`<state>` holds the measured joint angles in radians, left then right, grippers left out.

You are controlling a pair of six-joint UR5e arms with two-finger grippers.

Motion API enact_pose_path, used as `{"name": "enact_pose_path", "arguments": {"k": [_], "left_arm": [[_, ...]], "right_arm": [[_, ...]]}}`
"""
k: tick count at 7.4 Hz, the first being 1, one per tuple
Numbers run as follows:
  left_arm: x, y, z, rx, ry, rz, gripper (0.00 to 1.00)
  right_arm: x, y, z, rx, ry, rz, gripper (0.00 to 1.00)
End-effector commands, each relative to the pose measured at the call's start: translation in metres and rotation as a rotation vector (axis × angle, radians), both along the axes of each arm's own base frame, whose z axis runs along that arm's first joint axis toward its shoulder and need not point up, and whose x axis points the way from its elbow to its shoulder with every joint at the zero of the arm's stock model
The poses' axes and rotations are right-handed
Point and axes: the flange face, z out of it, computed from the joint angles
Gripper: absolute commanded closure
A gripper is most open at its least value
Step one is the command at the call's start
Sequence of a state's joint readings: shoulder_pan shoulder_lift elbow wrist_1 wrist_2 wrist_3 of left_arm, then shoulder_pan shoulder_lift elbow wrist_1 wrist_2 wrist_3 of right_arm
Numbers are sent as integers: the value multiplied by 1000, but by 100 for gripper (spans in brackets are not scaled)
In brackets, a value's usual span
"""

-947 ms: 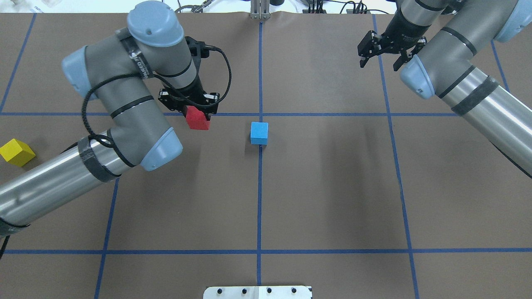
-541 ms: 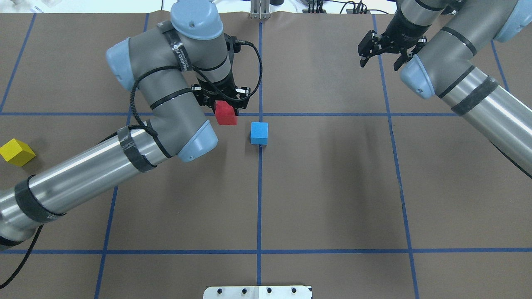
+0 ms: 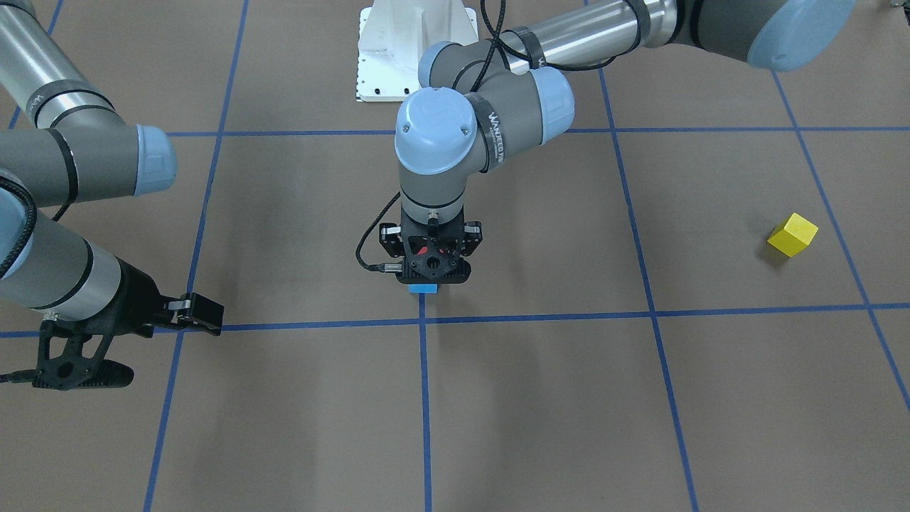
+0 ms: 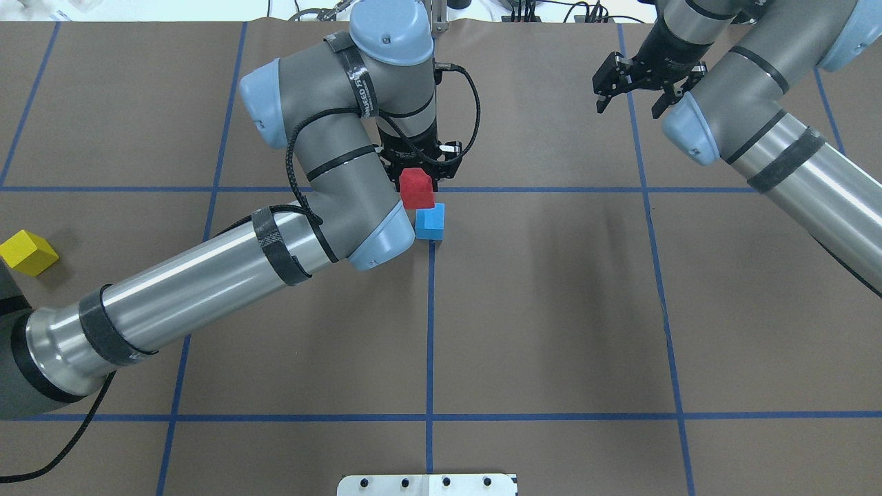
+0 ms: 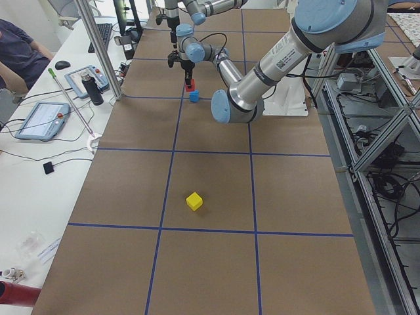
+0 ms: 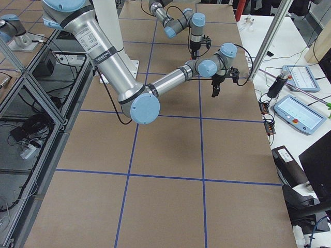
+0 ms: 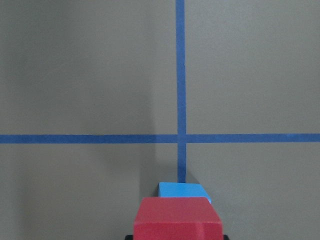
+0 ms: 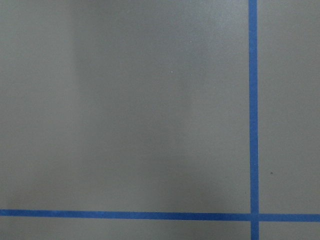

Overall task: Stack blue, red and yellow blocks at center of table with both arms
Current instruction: 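Lift the red cube with the left gripper and carry it over the blue cube, then lower the red cube onto the blue cube with the left gripper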

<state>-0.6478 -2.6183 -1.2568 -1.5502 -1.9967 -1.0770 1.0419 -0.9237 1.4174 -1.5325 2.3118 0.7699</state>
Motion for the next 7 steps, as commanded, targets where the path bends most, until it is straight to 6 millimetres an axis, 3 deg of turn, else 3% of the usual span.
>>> {"name": "enact_pose_path", "arguments": {"k": [1, 7], "left_arm": [[10, -1, 4, 48, -26, 32, 100], [19, 10, 3, 56, -23, 56, 100]], "right_arm": [[0, 0, 1, -1, 1, 0, 1], [1, 0, 1, -1, -1, 1, 1]]}}
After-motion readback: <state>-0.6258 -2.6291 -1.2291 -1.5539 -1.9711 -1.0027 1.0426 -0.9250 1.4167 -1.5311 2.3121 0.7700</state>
